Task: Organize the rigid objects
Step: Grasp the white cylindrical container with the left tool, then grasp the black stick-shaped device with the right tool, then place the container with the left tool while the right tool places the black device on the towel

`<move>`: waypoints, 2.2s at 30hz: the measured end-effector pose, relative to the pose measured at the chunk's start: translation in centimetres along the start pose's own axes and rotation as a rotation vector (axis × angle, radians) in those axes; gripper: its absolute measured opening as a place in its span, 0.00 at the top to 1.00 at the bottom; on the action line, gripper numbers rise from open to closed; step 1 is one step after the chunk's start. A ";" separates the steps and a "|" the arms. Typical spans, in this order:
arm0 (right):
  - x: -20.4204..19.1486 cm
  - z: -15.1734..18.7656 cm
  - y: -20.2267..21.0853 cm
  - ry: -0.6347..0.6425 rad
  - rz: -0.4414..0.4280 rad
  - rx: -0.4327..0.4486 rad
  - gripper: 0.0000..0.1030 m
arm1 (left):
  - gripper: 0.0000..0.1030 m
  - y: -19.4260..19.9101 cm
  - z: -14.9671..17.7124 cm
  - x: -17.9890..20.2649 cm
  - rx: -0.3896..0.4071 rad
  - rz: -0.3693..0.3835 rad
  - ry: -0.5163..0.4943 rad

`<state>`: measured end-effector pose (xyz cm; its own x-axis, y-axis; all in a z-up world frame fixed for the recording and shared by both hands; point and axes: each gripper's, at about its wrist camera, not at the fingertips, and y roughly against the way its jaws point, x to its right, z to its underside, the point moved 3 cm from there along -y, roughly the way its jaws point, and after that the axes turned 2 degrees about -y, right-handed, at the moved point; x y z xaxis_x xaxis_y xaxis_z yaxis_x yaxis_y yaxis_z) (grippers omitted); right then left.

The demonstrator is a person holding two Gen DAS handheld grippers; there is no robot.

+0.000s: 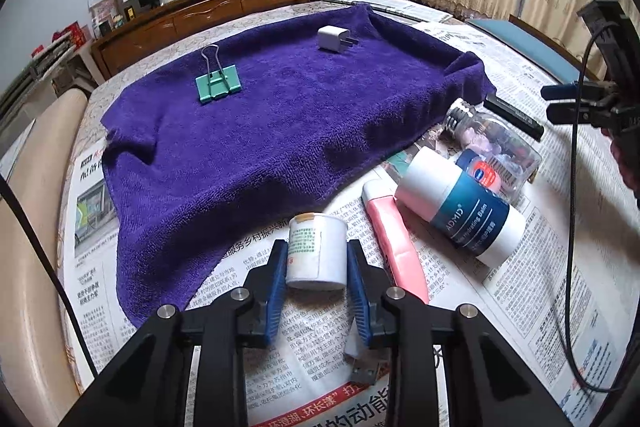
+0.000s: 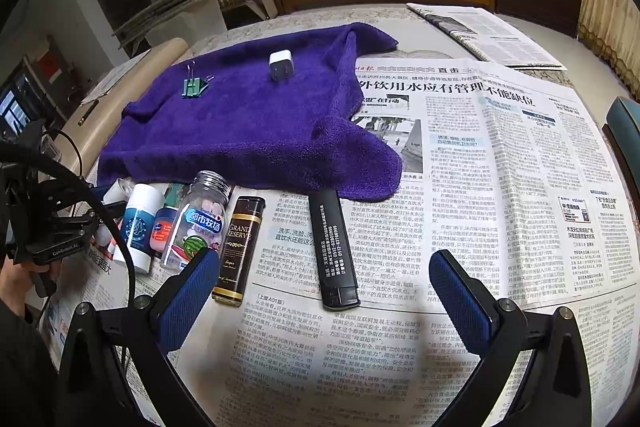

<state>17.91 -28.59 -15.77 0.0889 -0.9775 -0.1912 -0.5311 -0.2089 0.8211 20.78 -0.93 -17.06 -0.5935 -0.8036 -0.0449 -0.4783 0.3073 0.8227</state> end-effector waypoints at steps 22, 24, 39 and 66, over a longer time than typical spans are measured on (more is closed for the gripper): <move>-0.8 -0.1 -3.4 0.204 0.084 -0.014 0.55 | 0.73 0.2 -0.3 -0.8 0.022 0.021 0.123; -1.2 0.0 -3.2 0.223 0.072 -0.018 0.66 | 0.73 0.2 -0.3 -0.9 0.020 0.014 0.125; -1.0 0.0 -1.5 0.166 0.026 -0.005 0.79 | 0.73 2.8 -1.0 -1.3 0.083 0.025 0.173; -4.2 -13.0 -4.5 0.132 -0.066 0.060 0.79 | 0.73 0.9 -9.1 -8.7 0.139 -0.027 0.272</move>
<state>30.86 -23.88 -11.63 0.2332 -0.9578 -0.1677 -0.5696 -0.2744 0.7747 31.42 1.65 -10.78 -0.3932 -0.9137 0.1027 -0.5868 0.3353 0.7370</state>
